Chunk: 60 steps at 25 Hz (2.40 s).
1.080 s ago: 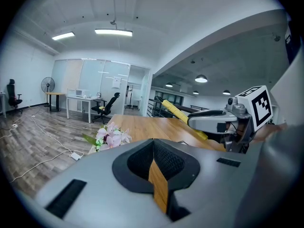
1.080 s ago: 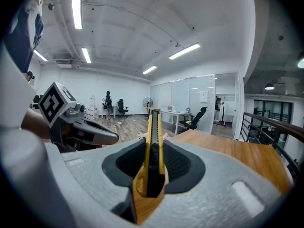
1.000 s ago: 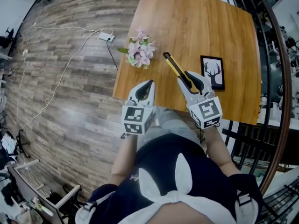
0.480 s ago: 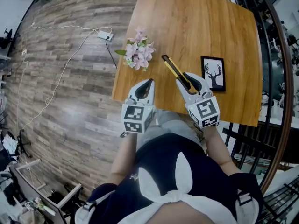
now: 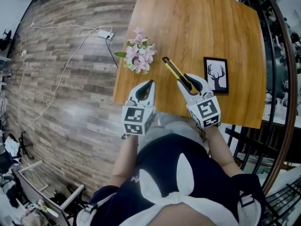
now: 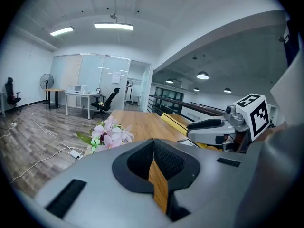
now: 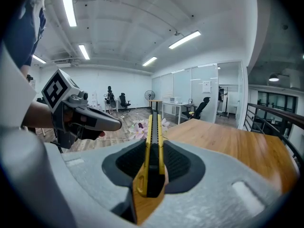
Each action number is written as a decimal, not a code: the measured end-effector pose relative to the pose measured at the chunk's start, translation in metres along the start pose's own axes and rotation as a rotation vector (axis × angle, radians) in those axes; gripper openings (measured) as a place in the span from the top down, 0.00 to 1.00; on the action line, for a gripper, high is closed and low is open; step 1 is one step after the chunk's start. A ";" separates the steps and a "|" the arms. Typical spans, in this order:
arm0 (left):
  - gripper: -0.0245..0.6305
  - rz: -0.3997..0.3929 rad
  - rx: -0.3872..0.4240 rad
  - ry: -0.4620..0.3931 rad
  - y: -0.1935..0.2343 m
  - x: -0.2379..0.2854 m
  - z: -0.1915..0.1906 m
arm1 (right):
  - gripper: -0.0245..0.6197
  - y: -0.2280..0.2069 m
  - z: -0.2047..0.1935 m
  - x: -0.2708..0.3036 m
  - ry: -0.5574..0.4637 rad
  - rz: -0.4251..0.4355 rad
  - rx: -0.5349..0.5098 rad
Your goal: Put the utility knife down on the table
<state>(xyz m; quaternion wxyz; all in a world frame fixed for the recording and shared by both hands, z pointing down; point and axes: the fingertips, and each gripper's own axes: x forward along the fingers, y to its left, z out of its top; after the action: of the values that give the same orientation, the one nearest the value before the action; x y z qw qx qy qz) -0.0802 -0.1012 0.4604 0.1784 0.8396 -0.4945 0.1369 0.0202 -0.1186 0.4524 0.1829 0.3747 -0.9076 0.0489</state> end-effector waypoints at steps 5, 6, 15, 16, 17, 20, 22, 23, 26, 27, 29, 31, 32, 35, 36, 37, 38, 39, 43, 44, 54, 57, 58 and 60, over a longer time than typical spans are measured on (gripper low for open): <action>0.93 -0.005 0.002 0.001 0.003 0.007 0.004 | 0.78 -0.002 -0.001 0.007 0.008 0.005 -0.001; 0.93 -0.006 0.002 0.003 0.004 0.008 0.005 | 0.78 -0.003 -0.001 0.008 0.011 0.005 0.000; 0.93 -0.012 -0.002 0.021 0.010 0.020 0.004 | 0.78 -0.013 -0.010 0.016 0.032 0.001 0.014; 0.93 -0.012 -0.002 0.023 0.010 0.021 0.004 | 0.78 -0.013 -0.011 0.017 0.035 0.004 0.016; 0.93 -0.012 -0.002 0.026 0.011 0.022 0.003 | 0.78 -0.014 -0.013 0.018 0.038 0.006 0.017; 0.93 -0.013 -0.002 0.034 0.010 0.024 0.002 | 0.78 -0.014 -0.018 0.020 0.048 0.011 0.021; 0.93 -0.014 -0.001 0.038 0.010 0.026 0.001 | 0.78 -0.015 -0.022 0.021 0.056 0.013 0.020; 0.93 -0.015 -0.001 0.039 0.010 0.026 0.000 | 0.78 -0.015 -0.024 0.022 0.059 0.013 0.019; 0.93 -0.015 0.000 0.043 0.010 0.028 -0.002 | 0.78 -0.016 -0.030 0.023 0.067 0.013 0.018; 0.93 -0.015 0.000 0.045 0.010 0.028 -0.002 | 0.78 -0.016 -0.031 0.024 0.070 0.013 0.016; 0.93 -0.015 -0.001 0.048 0.012 0.027 -0.003 | 0.78 -0.014 -0.031 0.025 0.073 0.016 0.007; 0.93 -0.014 -0.003 0.049 0.013 0.026 -0.004 | 0.78 -0.011 -0.031 0.026 0.078 0.022 0.004; 0.93 -0.013 -0.004 0.050 0.014 0.026 -0.004 | 0.78 -0.010 -0.031 0.027 0.085 0.027 0.006; 0.93 -0.015 -0.004 0.056 0.013 0.028 -0.006 | 0.78 -0.007 -0.036 0.028 0.098 0.037 0.010; 0.93 -0.016 -0.004 0.058 0.013 0.028 -0.006 | 0.78 -0.006 -0.038 0.028 0.100 0.039 0.010; 0.93 -0.017 -0.004 0.060 0.013 0.029 -0.006 | 0.78 -0.006 -0.041 0.029 0.104 0.041 0.010; 0.93 -0.018 -0.004 0.061 0.013 0.030 -0.007 | 0.78 -0.005 -0.042 0.030 0.108 0.044 0.010; 0.93 -0.019 -0.004 0.063 0.013 0.030 -0.007 | 0.78 -0.004 -0.043 0.030 0.112 0.047 0.011; 0.93 -0.021 -0.008 0.072 0.015 0.032 -0.011 | 0.78 -0.001 -0.049 0.033 0.127 0.056 0.014; 0.93 -0.021 -0.009 0.074 0.015 0.032 -0.011 | 0.78 -0.001 -0.050 0.034 0.131 0.058 0.014; 0.93 -0.015 -0.016 0.088 0.020 0.039 -0.016 | 0.78 0.000 -0.063 0.043 0.165 0.087 -0.009; 0.93 -0.014 -0.019 0.093 0.021 0.042 -0.018 | 0.78 0.001 -0.069 0.047 0.179 0.102 -0.017; 0.93 -0.014 -0.019 0.095 0.021 0.042 -0.018 | 0.78 0.001 -0.071 0.048 0.184 0.106 -0.019; 0.93 -0.013 -0.020 0.098 0.021 0.043 -0.019 | 0.78 0.001 -0.074 0.048 0.194 0.112 -0.023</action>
<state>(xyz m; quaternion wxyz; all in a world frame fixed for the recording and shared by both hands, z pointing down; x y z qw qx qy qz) -0.0790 -0.1356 0.4979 0.2119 0.8332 -0.4810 0.1716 0.0095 -0.1331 0.5388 0.2711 0.3150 -0.9056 0.0847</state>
